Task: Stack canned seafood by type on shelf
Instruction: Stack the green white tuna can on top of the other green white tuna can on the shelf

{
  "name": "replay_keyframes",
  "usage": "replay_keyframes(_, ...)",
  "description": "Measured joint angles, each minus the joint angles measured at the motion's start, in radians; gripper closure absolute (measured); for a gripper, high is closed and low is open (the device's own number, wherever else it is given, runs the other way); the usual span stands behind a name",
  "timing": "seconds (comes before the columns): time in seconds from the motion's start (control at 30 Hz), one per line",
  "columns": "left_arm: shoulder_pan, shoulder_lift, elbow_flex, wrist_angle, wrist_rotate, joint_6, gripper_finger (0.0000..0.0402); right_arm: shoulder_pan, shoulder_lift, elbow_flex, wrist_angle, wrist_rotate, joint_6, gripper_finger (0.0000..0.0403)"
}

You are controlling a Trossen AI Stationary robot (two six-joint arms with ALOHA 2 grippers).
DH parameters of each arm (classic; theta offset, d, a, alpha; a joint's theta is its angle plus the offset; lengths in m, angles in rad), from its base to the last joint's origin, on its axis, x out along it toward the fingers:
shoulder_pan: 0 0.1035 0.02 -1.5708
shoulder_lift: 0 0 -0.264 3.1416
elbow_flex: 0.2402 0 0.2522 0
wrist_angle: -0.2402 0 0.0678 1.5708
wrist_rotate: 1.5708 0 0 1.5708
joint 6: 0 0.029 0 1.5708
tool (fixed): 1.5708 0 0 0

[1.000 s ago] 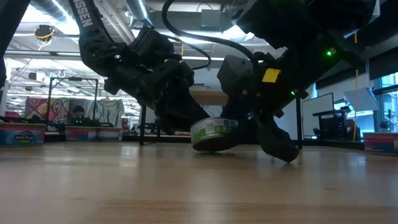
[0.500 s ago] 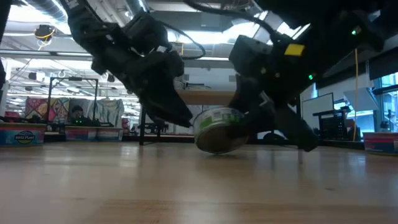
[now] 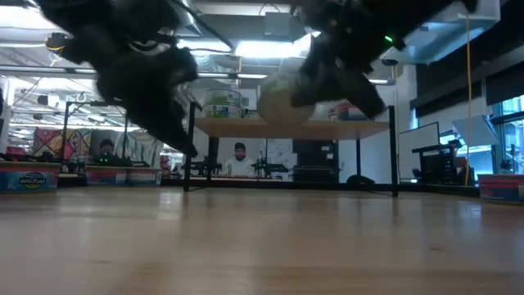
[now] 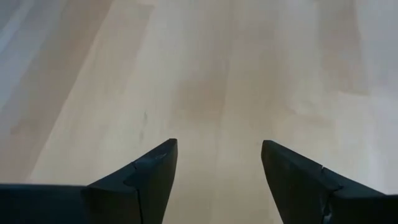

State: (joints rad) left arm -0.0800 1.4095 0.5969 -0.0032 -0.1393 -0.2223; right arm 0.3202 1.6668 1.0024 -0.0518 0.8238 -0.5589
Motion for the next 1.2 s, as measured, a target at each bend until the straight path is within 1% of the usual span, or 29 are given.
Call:
replay_keyframes(0.2, -0.052, -0.137, -0.151, 0.110, -0.088, -0.068, 0.0169, -0.123, -0.071, 0.104, 0.006, 0.015, -0.167, 0.0260)
replay_keyframes(0.27, -0.059, -0.167, -0.190, 0.137, -0.098, -0.084, 0.0169, -0.177, -0.070, 0.151, 0.001, -0.007, -0.221, 0.0260)
replay_keyframes(0.33, -0.060, -0.181, -0.217, 0.167, -0.113, -0.099, 0.0169, -0.244, -0.070, 0.196, -0.002, -0.067, -0.260, 0.0260)
replay_keyframes(0.4, -0.060, -0.186, -0.238, 0.181, -0.129, -0.116, 0.0169, -0.315, -0.070, 0.234, 0.002, -0.151, -0.280, 0.0260)
replay_keyframes(0.5, -0.060, -0.186, -0.248, 0.184, -0.155, -0.123, 0.0169, -0.428, -0.064, 0.277, 0.001, -0.257, -0.284, 0.0260)
replay_keyframes(0.57, -0.059, -0.186, -0.248, 0.182, -0.163, -0.123, 0.0169, -0.504, -0.062, 0.285, 0.004, -0.345, -0.263, 0.0260)
replay_keyframes(0.63, -0.059, -0.186, -0.248, 0.181, -0.164, -0.117, 0.0169, -0.572, -0.050, 0.286, 0.022, -0.456, -0.220, 0.0260)
replay_keyframes(0.7, -0.057, -0.186, -0.248, 0.181, -0.165, -0.111, 0.0169, -0.629, -0.032, 0.287, 0.035, -0.516, -0.173, 0.0260)
replay_keyframes(0.8, -0.049, -0.186, -0.248, 0.179, -0.166, -0.109, 0.0169, -0.683, 0.001, 0.287, 0.065, -0.531, -0.155, 0.0260)
replay_keyframes(0.93, -0.036, -0.186, -0.248, 0.170, -0.167, -0.109, 0.0169, -0.725, 0.049, 0.287, 0.089, -0.582, -0.147, 0.0260)
replay_keyframes(1.17, -0.032, -0.187, -0.248, 0.173, -0.168, -0.117, 0.0169, -0.727, 0.089, 0.288, 0.145, -0.562, -0.156, 0.0260)
replay_keyframes(1.2, -0.032, -0.187, -0.248, 0.171, -0.169, -0.117, 0.0169, -0.727, 0.089, 0.288, 0.141, -0.565, -0.156, 0.0252)
